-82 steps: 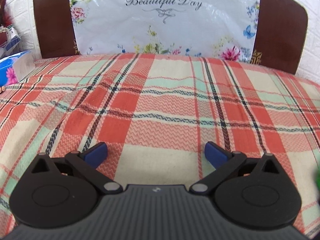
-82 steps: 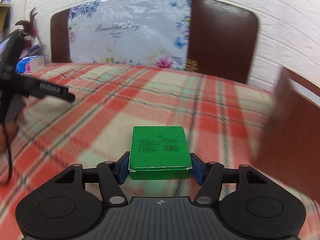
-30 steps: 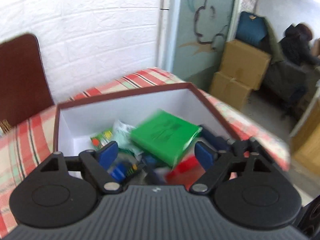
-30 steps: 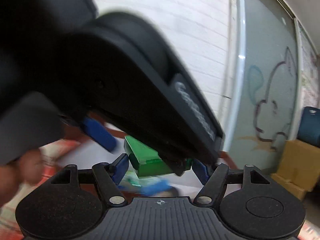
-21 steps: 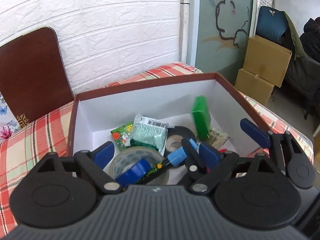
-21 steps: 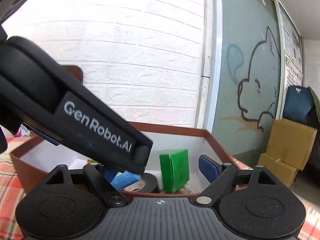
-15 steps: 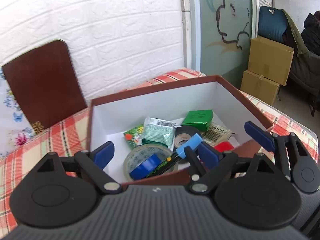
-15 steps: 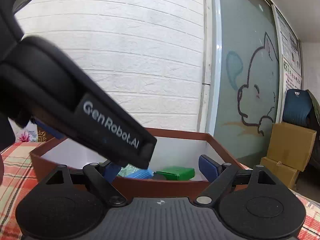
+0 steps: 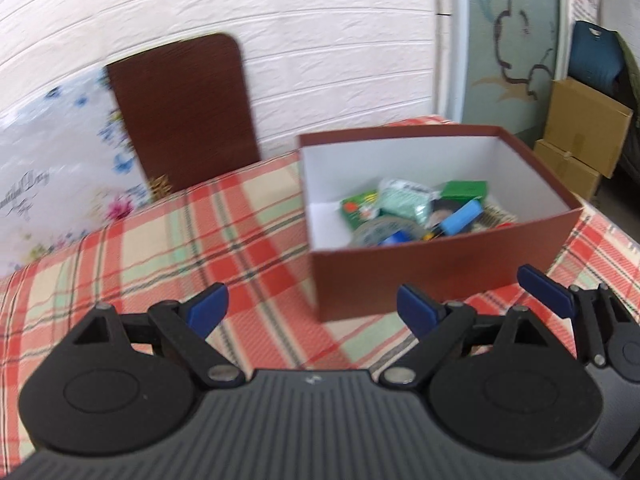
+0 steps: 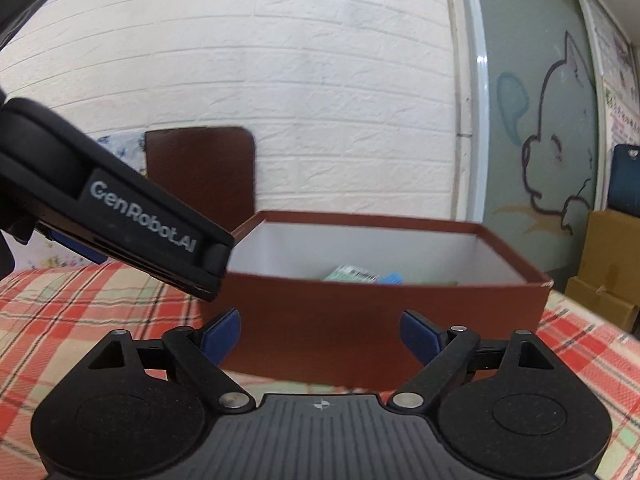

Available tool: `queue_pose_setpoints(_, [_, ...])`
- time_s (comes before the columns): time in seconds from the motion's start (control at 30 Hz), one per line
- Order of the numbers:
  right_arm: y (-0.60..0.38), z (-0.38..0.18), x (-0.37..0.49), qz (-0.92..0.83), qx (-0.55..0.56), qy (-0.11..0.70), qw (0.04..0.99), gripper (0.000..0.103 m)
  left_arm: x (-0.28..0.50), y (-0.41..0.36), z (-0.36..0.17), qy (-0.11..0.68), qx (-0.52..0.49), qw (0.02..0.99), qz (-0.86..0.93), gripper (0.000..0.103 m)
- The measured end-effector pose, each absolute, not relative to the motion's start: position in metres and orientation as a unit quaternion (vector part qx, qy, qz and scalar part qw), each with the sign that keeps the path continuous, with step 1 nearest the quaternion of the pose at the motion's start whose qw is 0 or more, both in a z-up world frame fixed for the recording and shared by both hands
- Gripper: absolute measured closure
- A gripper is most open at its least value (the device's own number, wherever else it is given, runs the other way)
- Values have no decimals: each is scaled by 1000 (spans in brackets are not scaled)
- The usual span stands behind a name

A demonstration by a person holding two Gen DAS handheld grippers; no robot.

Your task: Organize objects

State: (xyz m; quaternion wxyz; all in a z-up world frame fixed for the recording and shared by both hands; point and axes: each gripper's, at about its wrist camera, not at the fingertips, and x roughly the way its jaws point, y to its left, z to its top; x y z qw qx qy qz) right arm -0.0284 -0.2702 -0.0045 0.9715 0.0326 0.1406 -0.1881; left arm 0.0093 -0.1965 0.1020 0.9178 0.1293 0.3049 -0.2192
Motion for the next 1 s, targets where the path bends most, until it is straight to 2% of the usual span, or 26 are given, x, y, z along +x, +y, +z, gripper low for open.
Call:
queue_pose_setpoints(0.33, [-242, 4, -38, -150, 95, 189, 966, 17, 1, -147, 89, 324, 113, 923, -174, 9])
queue_pose_setpoints(0.4, [-238, 11, -45, -153, 96, 184, 966, 16, -1, -138, 89, 321, 97, 926, -174, 5])
queue_pose_setpoints(0.67, [-226, 39, -63, -179, 59, 139, 972, 10, -15, -121, 110, 280, 78, 941, -172, 4])
queue_pose_setpoints(0.73, [-226, 43, -67, -188, 65, 140, 970, 10, -17, -119, 111, 275, 77, 944, -164, 0])
queue_pose_setpoints(0.8, [-229, 48, -73, -195, 83, 135, 968, 9, -22, -117, 112, 264, 83, 948, -158, 0])
queue_pose_setpoints(0.93, [-239, 58, -82, -206, 110, 121, 965, 1, -28, -115, 112, 256, 91, 950, -156, 0])
queue_pose_setpoints(1.0, [-242, 61, -84, -206, 121, 120, 964, 1, -29, -114, 111, 256, 91, 949, -158, 0])
